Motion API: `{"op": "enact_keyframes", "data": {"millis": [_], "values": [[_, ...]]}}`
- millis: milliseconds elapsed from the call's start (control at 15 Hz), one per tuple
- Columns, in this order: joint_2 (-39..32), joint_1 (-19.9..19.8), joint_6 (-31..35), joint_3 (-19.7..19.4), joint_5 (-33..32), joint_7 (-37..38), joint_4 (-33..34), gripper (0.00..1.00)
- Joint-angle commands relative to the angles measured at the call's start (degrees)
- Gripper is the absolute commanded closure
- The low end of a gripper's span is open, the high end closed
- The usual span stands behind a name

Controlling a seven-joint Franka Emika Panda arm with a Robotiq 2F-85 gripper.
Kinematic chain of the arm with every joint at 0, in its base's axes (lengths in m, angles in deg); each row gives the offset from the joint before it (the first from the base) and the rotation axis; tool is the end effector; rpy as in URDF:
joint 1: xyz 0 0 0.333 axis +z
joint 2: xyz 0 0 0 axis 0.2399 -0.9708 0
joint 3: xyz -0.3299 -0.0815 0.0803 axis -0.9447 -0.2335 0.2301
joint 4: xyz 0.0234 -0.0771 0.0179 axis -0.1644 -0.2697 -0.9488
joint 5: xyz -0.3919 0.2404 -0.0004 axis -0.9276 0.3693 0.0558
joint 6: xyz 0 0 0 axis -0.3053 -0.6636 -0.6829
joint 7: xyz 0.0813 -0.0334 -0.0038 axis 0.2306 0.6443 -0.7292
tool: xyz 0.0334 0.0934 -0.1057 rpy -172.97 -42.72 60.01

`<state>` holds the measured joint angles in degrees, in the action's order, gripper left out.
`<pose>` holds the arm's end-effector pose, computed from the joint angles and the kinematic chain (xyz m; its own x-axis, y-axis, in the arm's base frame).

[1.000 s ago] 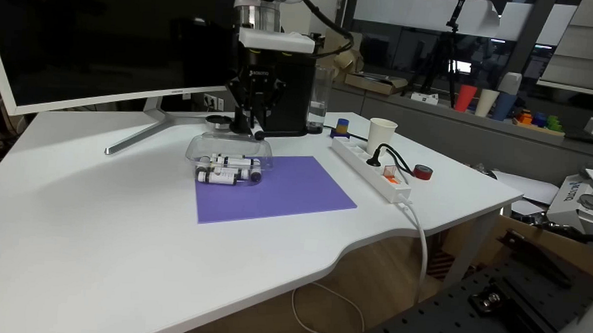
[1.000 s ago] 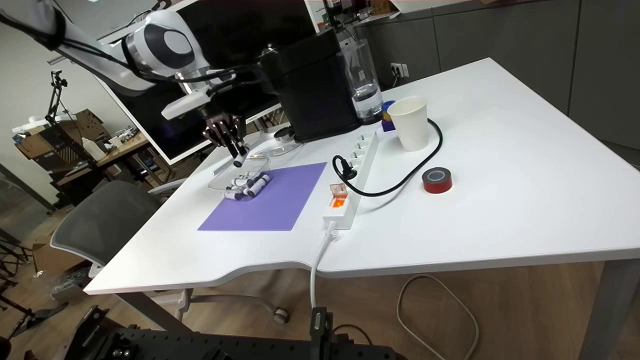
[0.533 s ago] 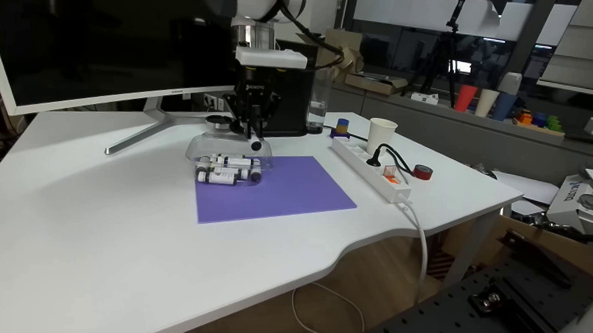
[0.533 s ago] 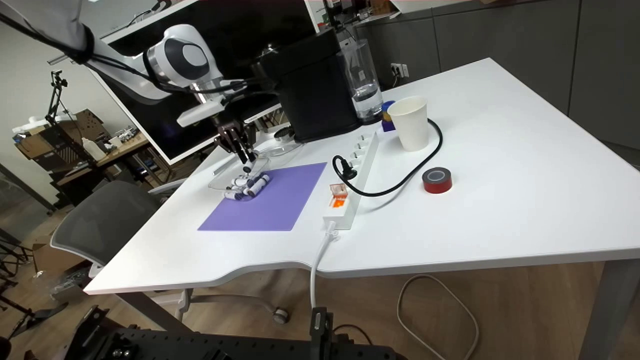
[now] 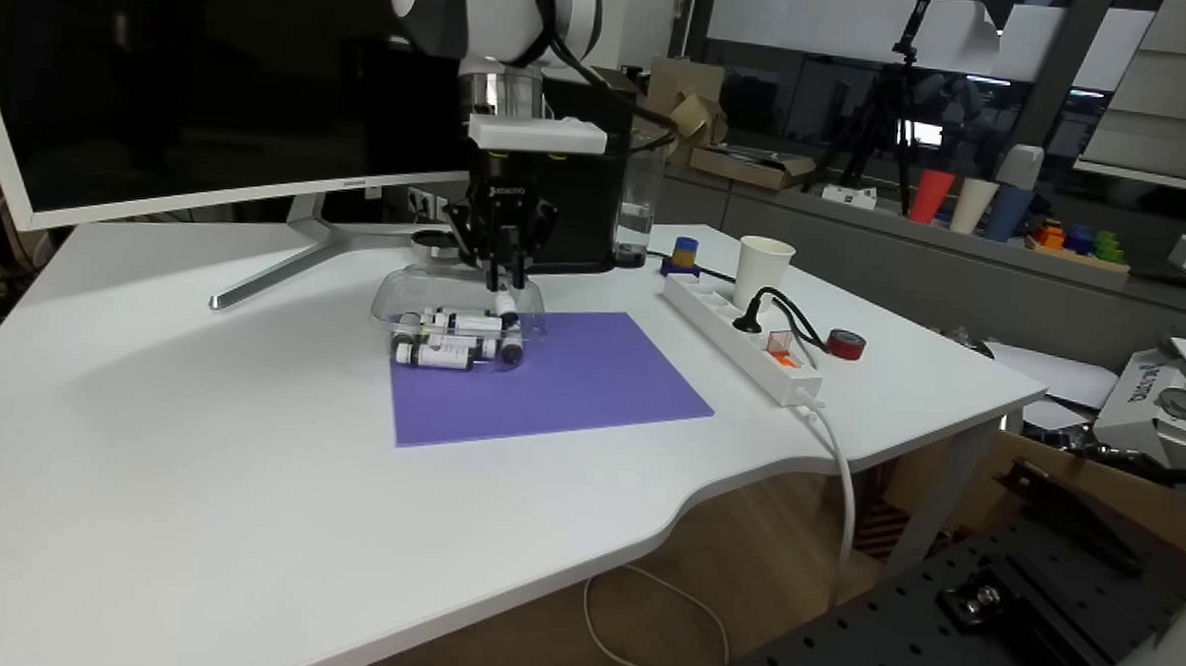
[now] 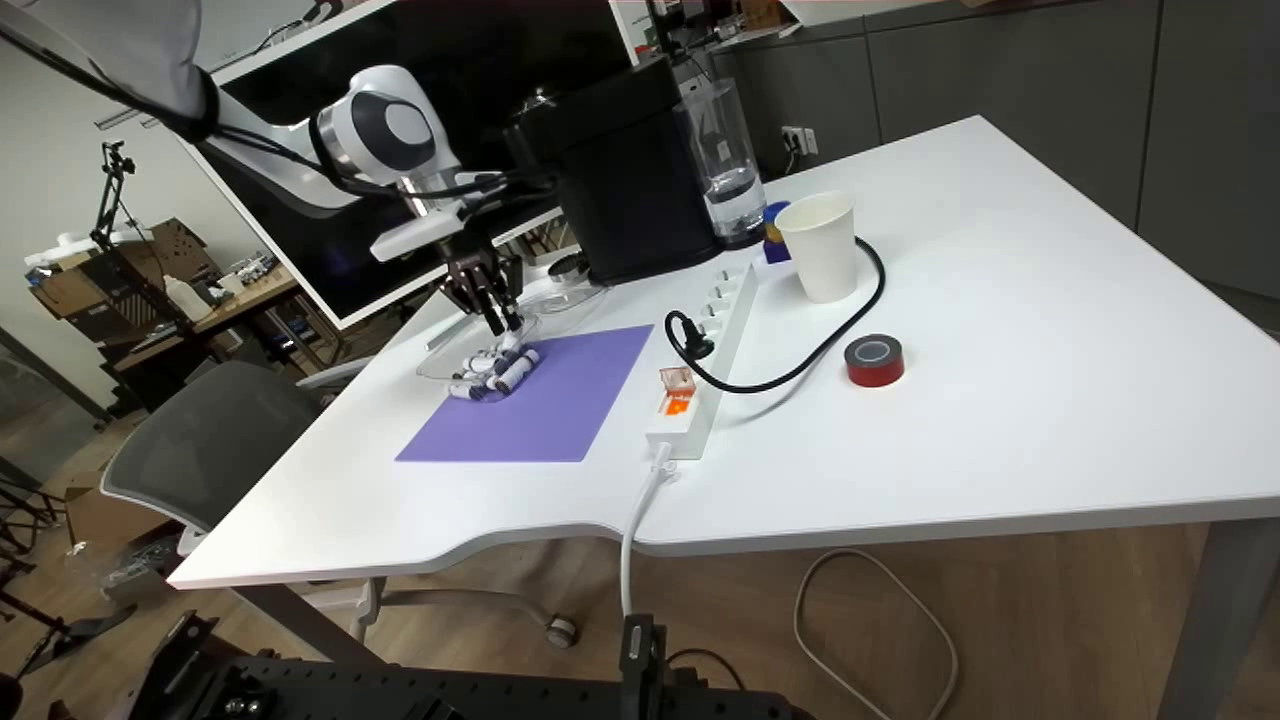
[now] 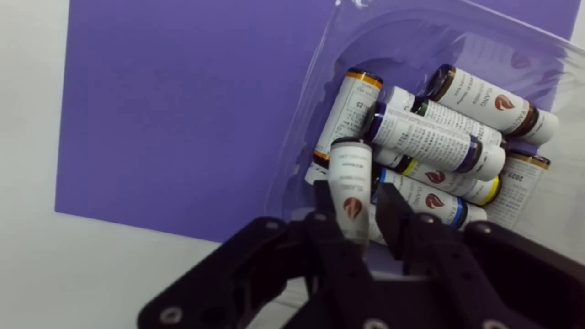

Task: Put the bottle in the clear bowl

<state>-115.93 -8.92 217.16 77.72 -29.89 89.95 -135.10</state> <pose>0.7092 0.0674 0.1144 0.9853 0.0399 -0.1664 0.0436 -0.9989 0.0187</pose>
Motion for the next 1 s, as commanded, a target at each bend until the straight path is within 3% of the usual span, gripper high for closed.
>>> {"op": "enact_keyframes", "data": {"millis": [0,333,933], "values": [[-0.2,-0.2,-2.5,0.1,-0.1,0.2,1.6,0.37],[4.2,0.3,-2.5,-0.3,-0.2,1.7,-2.7,0.02],[17.7,0.6,-7.9,-1.6,-0.6,7.2,-14.8,0.00]]}}
